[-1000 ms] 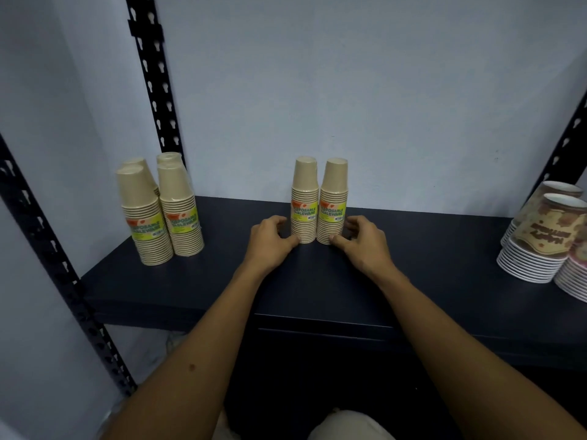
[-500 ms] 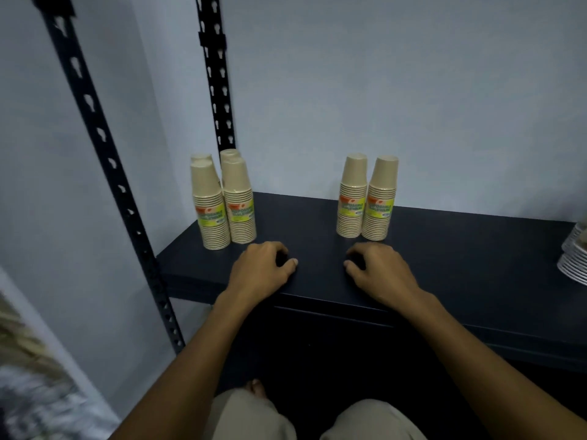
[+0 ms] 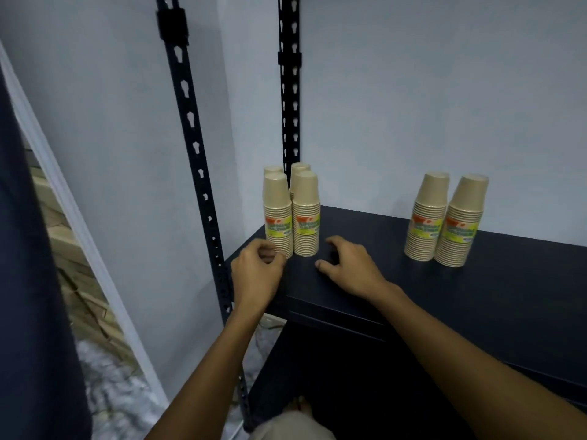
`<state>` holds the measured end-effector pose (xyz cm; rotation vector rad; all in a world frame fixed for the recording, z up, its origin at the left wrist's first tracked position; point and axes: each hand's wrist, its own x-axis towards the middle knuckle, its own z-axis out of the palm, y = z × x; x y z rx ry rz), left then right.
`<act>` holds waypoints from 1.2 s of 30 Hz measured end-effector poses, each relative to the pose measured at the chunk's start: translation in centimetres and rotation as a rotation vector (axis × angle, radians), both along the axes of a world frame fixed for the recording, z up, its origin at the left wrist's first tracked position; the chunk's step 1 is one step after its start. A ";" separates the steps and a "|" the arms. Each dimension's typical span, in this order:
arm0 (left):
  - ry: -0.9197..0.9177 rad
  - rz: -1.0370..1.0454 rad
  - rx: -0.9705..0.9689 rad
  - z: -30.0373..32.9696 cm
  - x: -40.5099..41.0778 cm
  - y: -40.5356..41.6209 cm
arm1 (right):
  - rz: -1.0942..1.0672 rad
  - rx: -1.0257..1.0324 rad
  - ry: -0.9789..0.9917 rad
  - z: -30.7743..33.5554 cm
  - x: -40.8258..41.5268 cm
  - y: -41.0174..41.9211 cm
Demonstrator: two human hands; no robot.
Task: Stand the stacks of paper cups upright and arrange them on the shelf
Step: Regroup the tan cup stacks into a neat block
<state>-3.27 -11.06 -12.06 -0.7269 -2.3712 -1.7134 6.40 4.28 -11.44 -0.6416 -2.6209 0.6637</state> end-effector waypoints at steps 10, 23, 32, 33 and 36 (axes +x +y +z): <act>-0.210 -0.162 0.089 0.9 -1.9 1.3 | 0.107 -0.457 0.405 0.1 -3.6 -0.2; -0.249 -0.283 0.101 0.5 1.2 4.1 | -0.046 -0.387 0.429 -0.2 2.8 1.6; -0.307 -0.560 0.081 0.4 6.0 9.3 | -0.173 -0.386 0.446 0.1 10.9 4.8; -0.313 -0.587 0.075 0.5 6.6 9.8 | -0.189 -0.377 0.440 0.1 11.8 5.1; -0.337 -0.631 0.062 0.7 8.1 11.1 | -0.233 -0.343 0.430 0.3 14.0 5.9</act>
